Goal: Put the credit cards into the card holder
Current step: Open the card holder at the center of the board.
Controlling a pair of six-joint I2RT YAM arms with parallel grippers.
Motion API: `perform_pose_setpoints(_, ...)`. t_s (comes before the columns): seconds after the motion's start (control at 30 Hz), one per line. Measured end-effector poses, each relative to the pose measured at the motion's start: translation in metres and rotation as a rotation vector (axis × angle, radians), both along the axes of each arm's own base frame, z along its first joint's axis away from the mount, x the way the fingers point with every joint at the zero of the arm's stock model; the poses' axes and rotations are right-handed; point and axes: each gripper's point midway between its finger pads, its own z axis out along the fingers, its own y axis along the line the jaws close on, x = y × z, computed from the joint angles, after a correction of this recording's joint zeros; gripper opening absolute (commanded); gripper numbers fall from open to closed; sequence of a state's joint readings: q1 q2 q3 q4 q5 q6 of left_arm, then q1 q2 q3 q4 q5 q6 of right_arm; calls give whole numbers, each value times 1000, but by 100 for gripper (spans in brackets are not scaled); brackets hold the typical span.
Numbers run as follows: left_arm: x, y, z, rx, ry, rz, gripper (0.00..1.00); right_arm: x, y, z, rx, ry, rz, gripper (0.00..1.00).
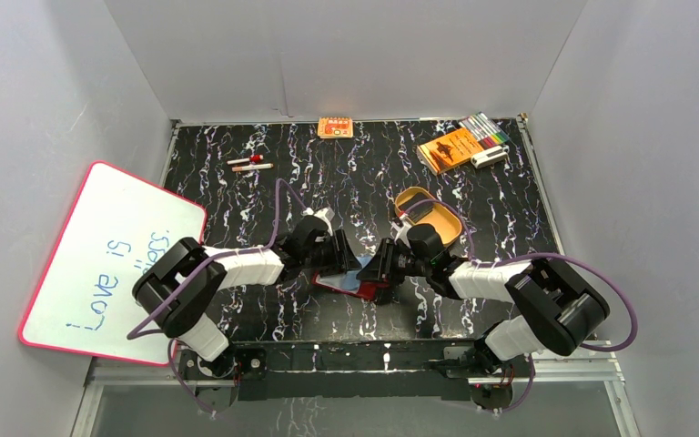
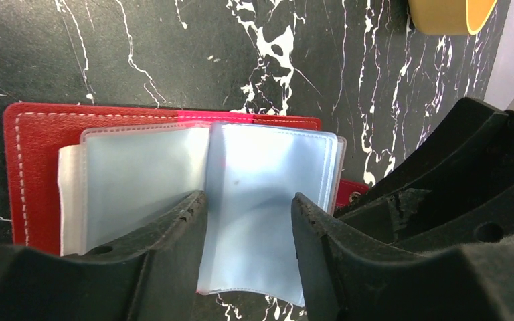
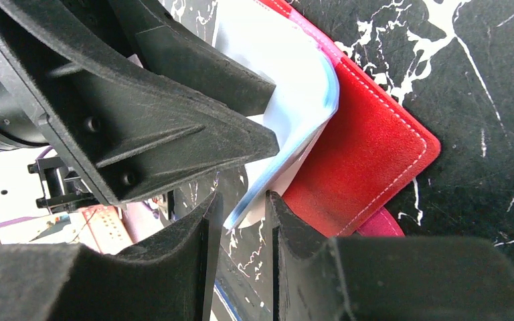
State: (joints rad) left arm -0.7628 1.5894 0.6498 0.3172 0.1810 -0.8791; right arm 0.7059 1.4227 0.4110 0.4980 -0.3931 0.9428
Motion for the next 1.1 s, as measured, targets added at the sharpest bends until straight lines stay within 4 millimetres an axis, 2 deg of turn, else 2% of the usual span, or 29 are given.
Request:
perform_pose_setpoints(0.2,1,1,-4,9,3,1,34,0,0,0,0,0,0,37)
perform_pose_setpoints(0.5,0,4,-12,31,13,8,6,1,0,0,-1,-3,-5,37)
perform_pose_setpoints(0.6,0,5,-14,36,16,12,0,4,-3,2,-8,-11,-29,38)
perform_pose_setpoints(0.7,1,5,-15,38,18,18,0,6,-10,1,-15,-9,-72,37)
perform_pose_setpoints(0.9,1,6,-16,28,24,38,0,5,-28,-13,-53,33,-156,37)
perform_pose_setpoints(1.1,1,6,-16,21,32,55,0,8,-31,-16,-59,59,-185,42)
